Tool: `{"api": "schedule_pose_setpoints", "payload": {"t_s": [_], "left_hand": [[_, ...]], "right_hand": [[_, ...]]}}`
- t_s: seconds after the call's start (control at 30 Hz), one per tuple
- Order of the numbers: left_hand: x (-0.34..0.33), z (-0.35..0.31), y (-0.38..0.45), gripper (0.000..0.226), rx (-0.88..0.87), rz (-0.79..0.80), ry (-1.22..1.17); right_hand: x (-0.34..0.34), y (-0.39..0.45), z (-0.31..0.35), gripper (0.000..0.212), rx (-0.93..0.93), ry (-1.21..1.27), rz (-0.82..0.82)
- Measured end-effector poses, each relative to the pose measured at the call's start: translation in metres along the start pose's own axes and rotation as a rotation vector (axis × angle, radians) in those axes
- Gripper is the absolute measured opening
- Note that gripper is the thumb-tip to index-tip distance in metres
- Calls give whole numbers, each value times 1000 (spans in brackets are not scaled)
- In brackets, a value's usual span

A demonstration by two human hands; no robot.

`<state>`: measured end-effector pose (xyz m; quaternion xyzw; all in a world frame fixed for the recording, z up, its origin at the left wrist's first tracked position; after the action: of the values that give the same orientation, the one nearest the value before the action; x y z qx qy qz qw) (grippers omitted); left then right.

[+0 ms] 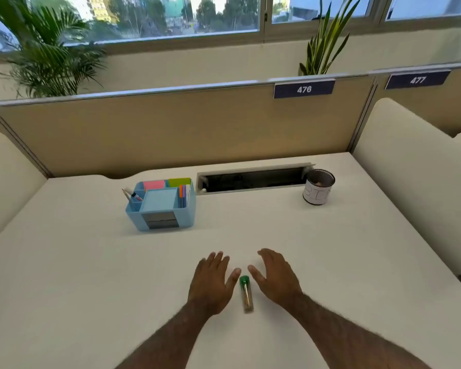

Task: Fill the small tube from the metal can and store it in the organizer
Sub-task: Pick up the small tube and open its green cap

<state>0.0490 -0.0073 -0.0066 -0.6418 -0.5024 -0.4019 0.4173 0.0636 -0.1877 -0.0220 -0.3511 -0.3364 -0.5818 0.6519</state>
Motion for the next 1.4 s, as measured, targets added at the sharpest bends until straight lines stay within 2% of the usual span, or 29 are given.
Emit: {"api": "schedule_pose_setpoints", "payload": {"t_s": [0.07, 0.17, 0.27, 0.4, 0.47, 0.6, 0.7, 0.8, 0.87, 1.0, 1.07, 1.17, 1.4], "left_hand": [[-11, 1, -4, 67, 29, 36, -94], [-22, 2, -11, 57, 104, 48, -218], [-29, 0, -14, 49, 102, 59, -277], [-34, -13, -22, 45, 92, 59, -518], [-35, -19, -23, 42, 128, 40, -589], [-40, -15, -20, 39, 396, 9, -898], [-38, -11, -14, 25, 502, -29, -1119], [-33, -10, -5, 15, 528, -43, -1270], [-31, -9, 2, 12, 520, -51, -1304], [-33, -5, 9, 19, 550, -2, -1443], [-36, -3, 10, 19, 582, 4, -1504], [-37, 2, 12, 18, 616, -21, -1481], [-50, 5, 16, 19, 704, -18, -1549]], "right_hand": [[-4, -7, -2, 54, 22, -34, -34], [-14, -18, -2, 50, -3, -74, 0], [-21, -27, 4, 48, -7, -53, 63], [-33, -35, 13, 41, 10, -36, 83], [-34, -36, 16, 35, -2, 11, 72], [-35, -34, 18, 30, -47, 152, 69], [-35, -31, 17, 27, -110, 331, 157], [-32, -25, 18, 20, -212, 523, 269], [-31, -22, 20, 15, -266, 635, 338], [-33, -21, 28, 29, -313, 759, 475], [-34, -21, 30, 37, -327, 808, 456], [-35, -21, 32, 36, -347, 906, 440], [-41, -15, 25, 35, -394, 841, 396]]}}
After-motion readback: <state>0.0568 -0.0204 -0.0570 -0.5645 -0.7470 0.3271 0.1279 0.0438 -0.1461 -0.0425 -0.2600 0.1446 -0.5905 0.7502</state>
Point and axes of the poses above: each hand's wrist, its own y-axis towards the middle knuckle, its own x-axis out of the back of the hand, z = x × y, the point moved 5 cm from there along y, towards the middle knuckle
